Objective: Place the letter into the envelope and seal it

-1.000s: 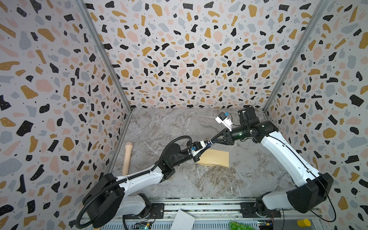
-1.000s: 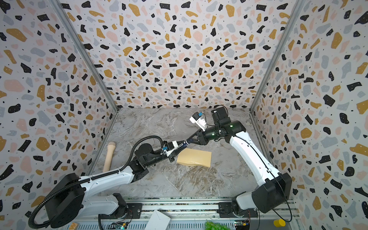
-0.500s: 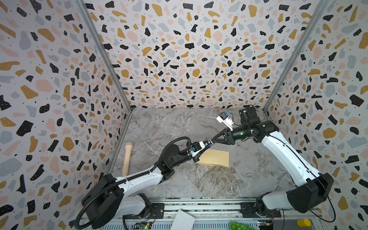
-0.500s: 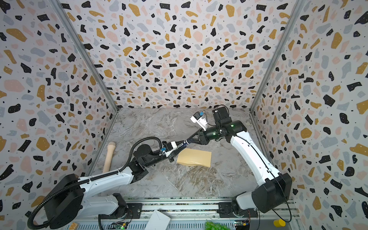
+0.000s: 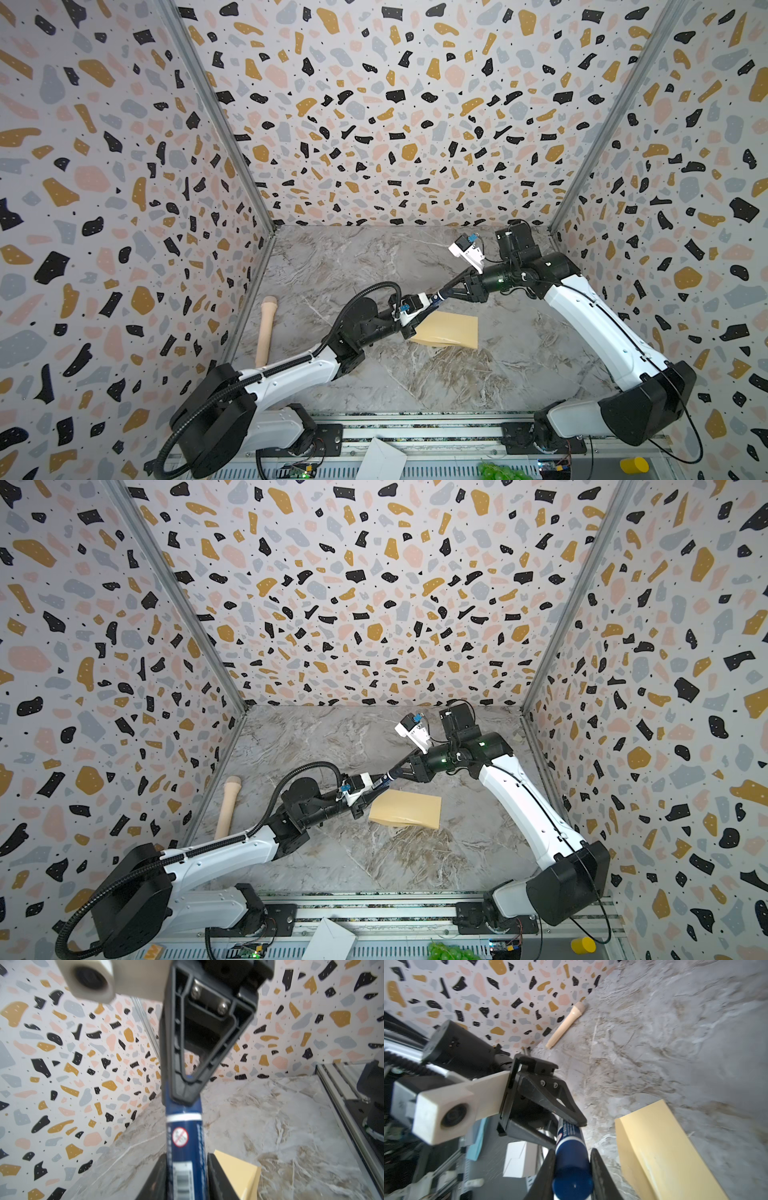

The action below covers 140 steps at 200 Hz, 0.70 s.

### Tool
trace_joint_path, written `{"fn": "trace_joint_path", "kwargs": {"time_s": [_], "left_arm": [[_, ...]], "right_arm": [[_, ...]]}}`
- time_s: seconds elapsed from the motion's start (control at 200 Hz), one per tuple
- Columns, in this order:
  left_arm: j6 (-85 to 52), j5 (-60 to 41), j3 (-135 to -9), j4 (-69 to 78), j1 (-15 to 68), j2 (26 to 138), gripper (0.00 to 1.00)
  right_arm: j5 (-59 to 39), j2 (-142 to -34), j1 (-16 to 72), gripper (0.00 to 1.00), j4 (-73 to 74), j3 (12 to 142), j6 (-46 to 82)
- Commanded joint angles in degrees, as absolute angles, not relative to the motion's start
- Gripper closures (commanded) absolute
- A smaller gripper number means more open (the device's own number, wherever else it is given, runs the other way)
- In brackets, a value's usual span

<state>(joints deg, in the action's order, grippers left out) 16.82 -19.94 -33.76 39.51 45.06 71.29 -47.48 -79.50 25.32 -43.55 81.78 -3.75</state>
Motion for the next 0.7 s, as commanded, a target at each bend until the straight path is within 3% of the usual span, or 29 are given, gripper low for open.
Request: {"fn": "trace_joint_path", "kwargs": {"time_s": [0.0,0.436,0.696], "left_arm": [[15.9,-20.9,-34.6,30.4,45.4,70.4,0.53],[15.2,-20.3,-35.3,31.4,45.4,68.8,0.44],[13.7,-18.6,-36.2,32.9,45.4,69.9,0.46]], "right_arm": [[-39.7,-76.3,26.5,1.0,-38.4,82.8,-4.4],[-36.1,-77.3,32.2,1.0,-37.2,80.8,-3.3],[-35.2,-78.0,35.2,1.0,-36.1,79.3,-2.6]]}}
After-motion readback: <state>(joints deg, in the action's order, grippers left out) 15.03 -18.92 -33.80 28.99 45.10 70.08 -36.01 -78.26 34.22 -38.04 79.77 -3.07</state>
